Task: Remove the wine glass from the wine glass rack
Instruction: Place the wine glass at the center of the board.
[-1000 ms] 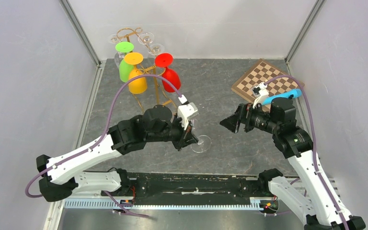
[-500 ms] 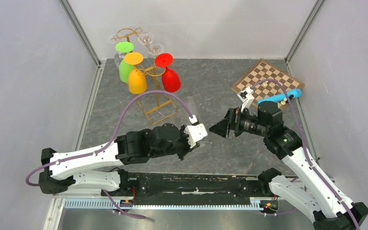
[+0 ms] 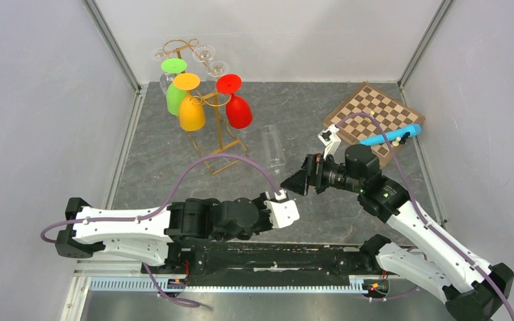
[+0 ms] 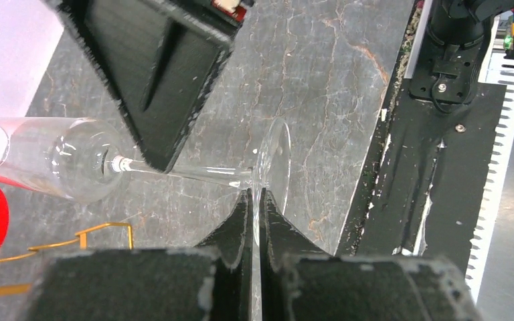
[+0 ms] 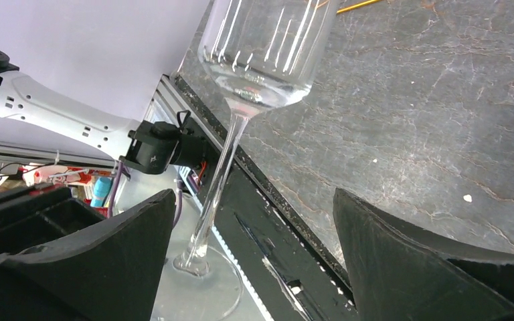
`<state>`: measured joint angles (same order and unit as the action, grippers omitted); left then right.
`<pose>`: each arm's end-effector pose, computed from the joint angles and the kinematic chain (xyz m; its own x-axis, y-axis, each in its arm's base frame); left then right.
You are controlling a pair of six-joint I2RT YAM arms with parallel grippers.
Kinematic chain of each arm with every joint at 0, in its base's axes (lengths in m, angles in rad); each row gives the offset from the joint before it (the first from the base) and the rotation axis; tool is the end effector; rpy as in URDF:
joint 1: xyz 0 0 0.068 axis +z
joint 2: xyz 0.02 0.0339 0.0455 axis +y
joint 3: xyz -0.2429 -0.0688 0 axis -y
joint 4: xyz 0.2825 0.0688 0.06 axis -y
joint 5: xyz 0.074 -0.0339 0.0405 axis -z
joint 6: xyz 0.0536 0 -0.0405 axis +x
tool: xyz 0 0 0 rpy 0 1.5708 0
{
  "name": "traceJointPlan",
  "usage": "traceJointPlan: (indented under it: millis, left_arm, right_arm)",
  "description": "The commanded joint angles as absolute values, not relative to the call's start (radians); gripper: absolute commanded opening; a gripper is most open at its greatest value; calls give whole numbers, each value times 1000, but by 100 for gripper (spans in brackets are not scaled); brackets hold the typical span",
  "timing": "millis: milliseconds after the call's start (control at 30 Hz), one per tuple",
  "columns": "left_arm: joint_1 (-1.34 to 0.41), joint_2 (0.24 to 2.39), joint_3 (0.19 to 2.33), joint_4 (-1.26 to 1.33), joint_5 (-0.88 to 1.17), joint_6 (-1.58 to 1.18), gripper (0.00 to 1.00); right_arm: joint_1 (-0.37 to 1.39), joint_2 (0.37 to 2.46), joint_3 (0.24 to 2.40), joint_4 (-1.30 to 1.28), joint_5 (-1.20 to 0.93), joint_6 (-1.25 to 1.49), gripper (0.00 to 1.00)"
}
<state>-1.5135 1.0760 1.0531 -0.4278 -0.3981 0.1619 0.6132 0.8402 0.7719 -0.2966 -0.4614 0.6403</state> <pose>0.0379 -0.2979 0.3270 0.1205 0.4939 -0.8611 0.8926 0.3258 0.3118 0.1971 0.1679 0.2915 -0.7451 0.1298 -0.6542 -0.5116 0.5180 0.6855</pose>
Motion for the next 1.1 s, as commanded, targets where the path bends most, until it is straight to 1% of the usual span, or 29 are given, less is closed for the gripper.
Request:
traceJointPlan:
  millis: [0,233,467,900,967,1067]
  left_arm:
    - [-1575,1098,1060,-312,-537,268,2]
    - [-1637,1139,1063,-289,-648,305,2]
    - [-1664,1159,1062,-258,-717,344,2]
    - [-1687,1164,1062,-244,-724,335,2]
    - [-1688,1163,1063,-244,-717,328,2]
    - [-1693,1163,1062,-244,-708,321,2]
  right_arm:
    - [636,847,767,-213,-418,683,90]
    - [677,862,758,-182,-395,715,86]
    - [701,865,750,-175,-376,723,80]
    - [728,868,750,-162,-372,729,54]
    - [731,866,750,-163,-373,727,47]
    - [734,864,749,-166,-369,727,41]
